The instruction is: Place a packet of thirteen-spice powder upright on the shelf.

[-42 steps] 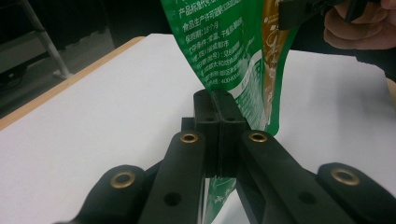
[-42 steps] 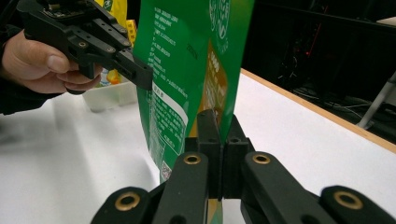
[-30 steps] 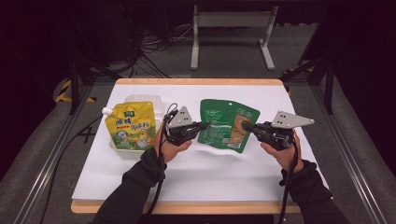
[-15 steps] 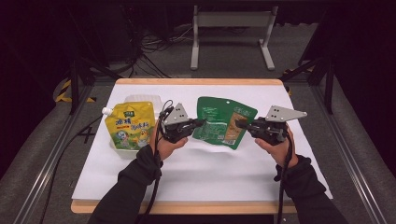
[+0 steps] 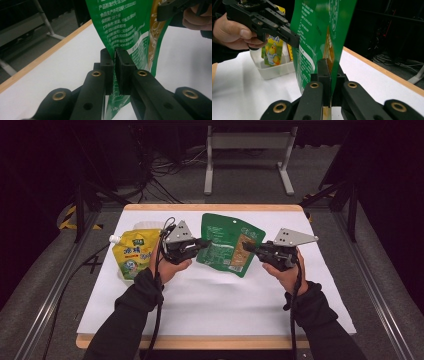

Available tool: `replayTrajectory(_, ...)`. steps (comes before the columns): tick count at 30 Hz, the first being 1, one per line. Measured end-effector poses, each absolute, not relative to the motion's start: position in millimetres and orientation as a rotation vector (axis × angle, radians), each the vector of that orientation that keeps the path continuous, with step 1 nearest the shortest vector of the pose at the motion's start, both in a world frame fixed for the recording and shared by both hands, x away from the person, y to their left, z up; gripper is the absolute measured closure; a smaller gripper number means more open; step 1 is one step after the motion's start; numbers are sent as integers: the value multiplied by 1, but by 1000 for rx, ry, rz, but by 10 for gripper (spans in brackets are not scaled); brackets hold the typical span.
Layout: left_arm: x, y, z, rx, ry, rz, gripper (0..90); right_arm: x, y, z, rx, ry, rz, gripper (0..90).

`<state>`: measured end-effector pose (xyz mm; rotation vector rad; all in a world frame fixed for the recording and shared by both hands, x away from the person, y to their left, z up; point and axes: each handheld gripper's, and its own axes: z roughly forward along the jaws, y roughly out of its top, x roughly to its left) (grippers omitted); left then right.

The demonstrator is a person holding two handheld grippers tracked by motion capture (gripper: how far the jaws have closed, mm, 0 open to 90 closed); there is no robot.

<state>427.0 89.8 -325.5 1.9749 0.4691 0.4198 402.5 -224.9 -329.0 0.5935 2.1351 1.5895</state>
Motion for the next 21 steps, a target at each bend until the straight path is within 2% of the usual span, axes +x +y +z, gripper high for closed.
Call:
replayTrajectory(3, 429, 96, -323, 1968, 486, 424, 796, 404, -219, -326, 580, 2130, 1592, 900)
replayTrajectory(7, 429, 103, -319, 1966, 483, 432, 798, 405, -212, -322, 564, 2125, 1602, 900)
replayTrajectory(11, 429, 109, -315, 1944, 500, 430, 759, 407, -207, -319, 553, 2128, 1626, 900)
replayTrajectory(21, 428, 124, -310, 1931, 531, 481, 751, 412, -189, -312, 516, 2120, 1628, 900)
